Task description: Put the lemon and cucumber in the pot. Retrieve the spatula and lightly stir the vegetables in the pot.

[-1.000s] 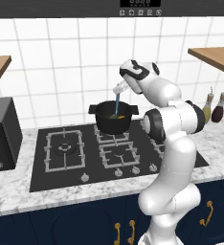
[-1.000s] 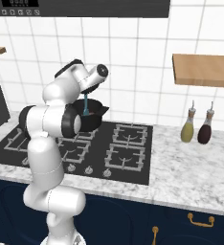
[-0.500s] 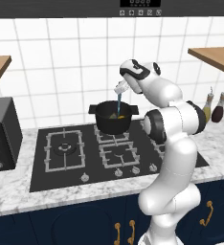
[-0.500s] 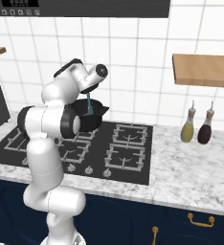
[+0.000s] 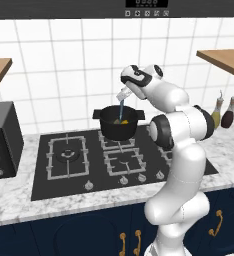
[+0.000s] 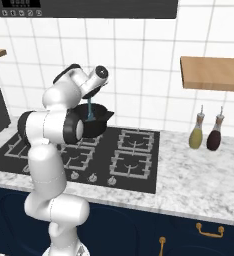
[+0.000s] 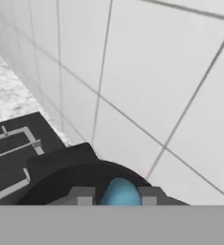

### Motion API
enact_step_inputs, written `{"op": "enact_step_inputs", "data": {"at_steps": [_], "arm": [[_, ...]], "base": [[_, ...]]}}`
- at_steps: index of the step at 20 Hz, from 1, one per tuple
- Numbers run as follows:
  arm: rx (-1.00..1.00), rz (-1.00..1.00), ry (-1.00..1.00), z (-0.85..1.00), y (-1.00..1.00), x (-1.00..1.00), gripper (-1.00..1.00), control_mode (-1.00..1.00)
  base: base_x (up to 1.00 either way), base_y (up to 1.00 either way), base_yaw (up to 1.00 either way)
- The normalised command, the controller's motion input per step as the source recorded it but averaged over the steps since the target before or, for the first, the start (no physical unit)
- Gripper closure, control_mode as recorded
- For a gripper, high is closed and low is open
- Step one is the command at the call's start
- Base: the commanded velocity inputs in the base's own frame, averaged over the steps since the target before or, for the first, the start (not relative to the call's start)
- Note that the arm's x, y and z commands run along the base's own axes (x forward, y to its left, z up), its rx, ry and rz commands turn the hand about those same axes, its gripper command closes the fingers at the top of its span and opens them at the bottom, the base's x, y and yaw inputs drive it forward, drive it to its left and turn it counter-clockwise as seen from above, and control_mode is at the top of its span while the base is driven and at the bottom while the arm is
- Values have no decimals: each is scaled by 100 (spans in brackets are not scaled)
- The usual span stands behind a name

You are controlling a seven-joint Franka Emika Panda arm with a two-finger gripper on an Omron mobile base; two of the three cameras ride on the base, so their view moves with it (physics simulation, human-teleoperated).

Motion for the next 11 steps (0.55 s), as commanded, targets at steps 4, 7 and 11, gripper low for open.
{"op": "enact_step_inputs", "data": {"at_steps": [4, 7, 11], "arm": [[0, 0, 23, -77, 0, -3, 100, -100], [0, 0, 12, -45, 0, -18, 100, -100], [0, 0, 0, 14, -6, -73, 100, -100]], "base": [[0, 0, 0], [0, 0, 0], [0, 0, 0]]}}
